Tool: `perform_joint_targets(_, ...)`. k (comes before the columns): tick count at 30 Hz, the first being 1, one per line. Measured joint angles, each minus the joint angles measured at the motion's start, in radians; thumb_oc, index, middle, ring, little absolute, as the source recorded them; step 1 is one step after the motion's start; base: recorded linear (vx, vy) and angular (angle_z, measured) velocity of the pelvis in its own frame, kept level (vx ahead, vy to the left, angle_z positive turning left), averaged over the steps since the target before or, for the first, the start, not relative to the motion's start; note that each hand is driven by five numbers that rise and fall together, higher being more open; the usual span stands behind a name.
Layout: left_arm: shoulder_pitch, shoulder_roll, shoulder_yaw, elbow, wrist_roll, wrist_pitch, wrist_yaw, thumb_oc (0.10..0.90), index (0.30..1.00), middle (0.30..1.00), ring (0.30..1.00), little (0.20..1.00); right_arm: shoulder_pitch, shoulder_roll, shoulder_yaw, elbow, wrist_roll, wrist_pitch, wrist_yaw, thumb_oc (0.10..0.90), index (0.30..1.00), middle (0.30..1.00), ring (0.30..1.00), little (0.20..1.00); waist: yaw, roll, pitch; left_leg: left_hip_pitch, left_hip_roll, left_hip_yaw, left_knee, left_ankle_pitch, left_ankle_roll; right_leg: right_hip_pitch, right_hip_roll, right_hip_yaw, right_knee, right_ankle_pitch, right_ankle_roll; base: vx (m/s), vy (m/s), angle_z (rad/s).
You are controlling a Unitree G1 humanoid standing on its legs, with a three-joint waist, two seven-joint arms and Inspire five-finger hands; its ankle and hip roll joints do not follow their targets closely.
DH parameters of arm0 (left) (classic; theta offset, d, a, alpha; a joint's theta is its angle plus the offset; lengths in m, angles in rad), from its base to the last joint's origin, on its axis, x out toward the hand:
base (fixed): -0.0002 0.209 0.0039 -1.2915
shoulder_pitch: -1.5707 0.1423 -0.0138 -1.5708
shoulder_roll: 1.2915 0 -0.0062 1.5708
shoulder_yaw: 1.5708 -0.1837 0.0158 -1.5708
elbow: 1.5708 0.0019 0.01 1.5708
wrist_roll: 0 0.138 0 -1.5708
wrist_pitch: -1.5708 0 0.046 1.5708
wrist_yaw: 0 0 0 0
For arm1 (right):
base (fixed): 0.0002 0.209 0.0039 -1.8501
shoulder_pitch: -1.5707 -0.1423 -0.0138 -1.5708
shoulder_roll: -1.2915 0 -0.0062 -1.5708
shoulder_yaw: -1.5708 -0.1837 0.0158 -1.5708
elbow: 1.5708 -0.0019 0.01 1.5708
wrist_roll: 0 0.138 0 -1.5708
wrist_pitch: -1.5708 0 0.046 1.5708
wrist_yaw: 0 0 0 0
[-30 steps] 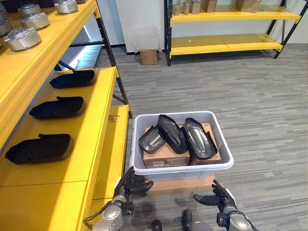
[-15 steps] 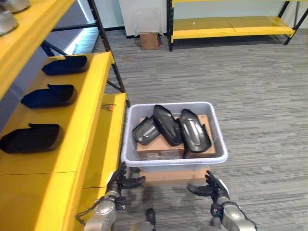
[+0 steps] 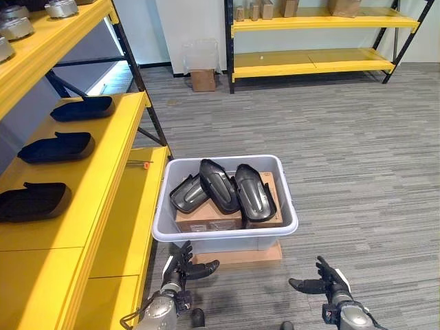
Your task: Move parts from the plastic box to the shelf.
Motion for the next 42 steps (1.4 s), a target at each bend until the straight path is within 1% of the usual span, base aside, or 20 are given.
perform_joint_targets(6,0.011,0.002,0.014,0.0,0.0,0.0,0.001,0.9,1.0,1.0,1.0,1.0,-0.004,0.008,0.0,-0.048,-0.008,0.007,-0.001,0.9,1.0,1.0,1.0,1.0,0.002,0.003,-0.005,0.002,-0.014,0.0,0.0,-0.001,0.002,0.005,-0.014,0.001,0.0,0.002,0.004,0.02,0.009,0.02)
perform_joint_targets(12,0.017,0.002,0.021,-0.001,0.001,0.0,0.0,0.9,1.0,1.0,1.0,1.0,-0.021,-0.034,-0.011,-0.179,-0.063,0.008,-0.005,0.9,1.0,1.0,1.0,1.0,0.003,-0.007,-0.012,0.007,-0.014,0.006,-0.001,-0.001,0.002,0.003,-0.014,0.012,0.0,0.003,0.004,0.02,0.023,-0.04)
perform_joint_targets(13,0.02,0.001,0.03,-0.003,0.001,0.0,-0.001,0.9,1.0,1.0,1.0,1.0,-0.027,-0.052,-0.014,-0.211,-0.078,0.01,-0.006,0.9,1.0,1.0,1.0,1.0,0.002,-0.01,-0.013,0.007,-0.014,0.007,-0.001,-0.001,0.002,0.002,-0.014,0.014,0.0,0.004,0.004,0.01,0.051,-0.08)
perform_joint_targets(14,0.024,0.001,0.05,-0.003,0.001,0.0,-0.001,0.9,1.0,1.0,1.0,1.0,-0.05,-0.099,-0.054,-0.303,-0.088,0.009,-0.007,0.9,1.0,1.0,1.0,1.0,0.003,-0.014,-0.015,-0.002,-0.013,0.008,-0.001,-0.001,0.001,-0.009,-0.014,0.019,0.0,0.009,0.003,0.0,0.043,-0.08)
perform_joint_targets(16,0.035,0.001,0.064,-0.003,0.001,-0.001,-0.004,0.9,1.0,1.0,1.0,1.0,-0.091,-0.166,-0.085,-0.368,-0.111,0.008,-0.008,0.9,1.0,1.0,1.0,1.0,0.003,-0.019,-0.014,-0.005,-0.014,0.014,-0.001,0.0,0.001,-0.016,-0.016,0.023,0.0,0.011,0.004,0.01,0.034,-0.08)
perform_joint_targets(17,0.043,0.002,0.068,-0.003,0.002,-0.002,-0.004,0.9,1.0,1.0,1.0,1.0,-0.119,-0.204,-0.109,-0.389,-0.135,-0.012,-0.011,0.9,1.0,1.0,1.0,1.0,0.004,-0.022,-0.015,-0.007,-0.013,0.02,-0.001,0.0,0.001,-0.021,-0.016,0.025,0.0,0.012,0.004,-0.01,0.026,-0.06)
perform_joint_targets(20,0.063,0.003,0.073,-0.003,0.002,-0.002,-0.007,0.9,1.0,1.0,1.0,1.0,-0.193,-0.251,-0.169,-0.419,-0.163,-0.037,-0.021,0.9,1.0,1.0,1.0,1.0,0.006,-0.032,-0.017,-0.026,-0.012,0.018,-0.001,0.004,0.0,-0.038,-0.014,0.023,0.0,0.015,0.002,-0.02,0.007,0.02)
perform_joint_targets(23,0.074,0.003,0.072,-0.003,0.001,-0.002,-0.009,0.9,1.0,1.0,1.0,1.0,-0.281,-0.35,-0.166,-0.475,-0.166,-0.054,-0.026,0.9,1.0,1.0,1.0,1.0,0.008,-0.042,-0.015,-0.072,-0.013,0.013,-0.001,0.024,-0.005,-0.08,-0.013,0.021,0.001,0.026,0.003,-0.04,0.008,0.05)
perform_joint_targets(25,0.074,0.004,0.07,-0.003,0.001,-0.002,-0.01,0.9,1.0,1.0,1.0,1.0,-0.317,-0.371,-0.162,-0.474,-0.167,-0.069,-0.026,0.9,1.0,1.0,1.0,1.0,0.009,-0.046,-0.013,-0.079,-0.014,0.001,-0.001,0.026,-0.006,-0.081,-0.013,0.011,0.0,0.025,0.003,-0.03,0.008,0.11)
perform_joint_targets(26,0.073,0.005,0.068,-0.003,0.001,-0.003,-0.012,0.9,1.0,1.0,1.0,1.0,-0.334,-0.382,-0.154,-0.474,-0.167,-0.077,-0.022,0.9,1.0,1.0,1.0,1.0,0.025,-0.049,-0.012,-0.083,-0.014,0.001,-0.001,0.026,-0.006,-0.084,-0.013,0.01,0.0,0.025,0.004,-0.06,0.002,0.05)
perform_joint_targets(27,0.068,0.008,0.063,-0.003,0.001,-0.004,-0.015,0.9,1.0,1.0,1.0,1.0,-0.352,-0.42,-0.132,-0.473,-0.167,-0.077,-0.013,0.9,1.0,1.0,1.0,1.0,0.031,-0.049,-0.011,-0.095,-0.015,0.001,-0.001,0.026,-0.006,-0.097,-0.013,0.01,0.0,0.025,0.004,-0.08,-0.002,0.0)
perform_joint_targets(29,0.052,0.037,0.042,-0.004,0.001,-0.008,-0.029,0.9,1.0,1.0,1.0,1.0,-0.434,-0.534,-0.048,-0.454,-0.186,-0.077,0.008,0.9,1.0,1.0,1.0,1.0,0.035,-0.046,0.004,-0.13,-0.014,-0.001,0.0,0.04,-0.004,-0.13,-0.013,0.004,0.0,0.033,0.005,-0.06,-0.007,0.02)
perform_joint_targets(30,0.041,0.053,0.029,-0.006,0.001,-0.008,-0.032,0.9,1.0,1.0,1.0,1.0,-0.468,-0.569,-0.023,-0.448,-0.197,-0.077,0.013,0.9,1.0,1.0,1.0,1.0,0.033,-0.044,0.017,-0.141,-0.014,-0.002,0.0,0.045,-0.002,-0.139,-0.012,0.002,0.0,0.038,0.003,-0.07,-0.02,0.07)
perform_joint_targets(31,0.029,0.075,0.022,-0.015,0.001,-0.009,-0.038,0.9,1.0,1.0,1.0,1.0,-0.553,-0.613,0.033,-0.413,-0.208,-0.073,0.029,0.9,1.0,1.0,1.0,1.0,0.038,-0.044,0.047,-0.159,-0.015,-0.006,0.0,0.051,-0.001,-0.154,-0.012,0.0,0.0,0.044,0.002,-0.07,-0.017,0.03)
perform_joint_targets(33,0.016,0.094,0.019,-0.023,0.001,-0.009,-0.046,0.9,1.0,1.0,1.0,1.0,-0.653,-0.676,0.134,-0.375,-0.253,-0.055,0.045,0.9,1.0,1.0,1.0,1.0,0.045,-0.044,0.074,-0.172,-0.015,-0.002,0.0,0.051,0.001,-0.172,-0.014,0.001,0.0,0.044,0.009,-0.05,-0.011,-0.02)
perform_joint_targets(35,-0.005,0.094,0.022,-0.023,0.001,-0.009,-0.047,0.9,1.0,1.0,1.0,1.0,-0.687,-0.684,0.156,-0.359,-0.284,-0.051,0.063,0.9,1.0,1.0,1.0,1.0,0.061,-0.042,0.106,-0.182,-0.017,-0.004,0.0,0.057,0.001,-0.18,-0.015,0.001,0.0,0.052,0.001,-0.06,-0.006,0.03)
perform_joint_targets(37,-0.016,0.109,0.016,-0.032,0.0,-0.012,-0.044,0.9,1.0,1.0,1.0,1.0,-0.811,-0.68,0.268,-0.3,-0.316,-0.038,0.069,0.9,1.0,1.0,1.0,1.0,0.061,-0.038,0.13,-0.2,-0.02,-0.004,0.0,0.059,0.004,-0.199,-0.018,0.0,0.0,0.054,0.002,-0.07,-0.016,0.0)
perform_joint_targets(38,-0.05,0.124,0.002,-0.032,0.0,-0.013,-0.044,0.9,1.0,1.0,1.0,1.0,-0.945,-0.681,0.364,-0.25,-0.337,-0.018,0.081,0.9,1.0,1.0,1.0,1.0,0.057,-0.027,0.168,-0.222,-0.022,-0.004,0.001,0.069,0.004,-0.221,-0.018,0.001,0.007,0.066,0.001,-0.06,-0.016,-0.01)
perform_joint_targets(41,-0.083,0.125,0.004,-0.039,-0.001,-0.025,-0.035,0.9,1.0,1.0,1.0,1.0,-1.067,-0.677,0.473,-0.222,-0.359,0.0,0.091,0.9,1.0,1.0,1.0,1.0,0.066,-0.027,0.201,-0.238,-0.022,-0.002,0.001,0.072,0.007,-0.238,-0.018,0.004,0.007,0.071,0.001,-0.03,-0.009,-0.02)
perform_joint_targets(42,-0.096,0.125,0.004,-0.041,-0.001,-0.027,-0.03,0.9,1.0,1.0,1.0,1.0,-1.091,-0.671,0.497,-0.22,-0.36,-0.001,0.104,0.9,1.0,1.0,1.0,1.0,0.075,-0.031,0.21,-0.238,-0.023,-0.001,0.001,0.071,0.007,-0.241,-0.019,0.005,0.008,0.071,0.001,-0.02,-0.008,-0.04)
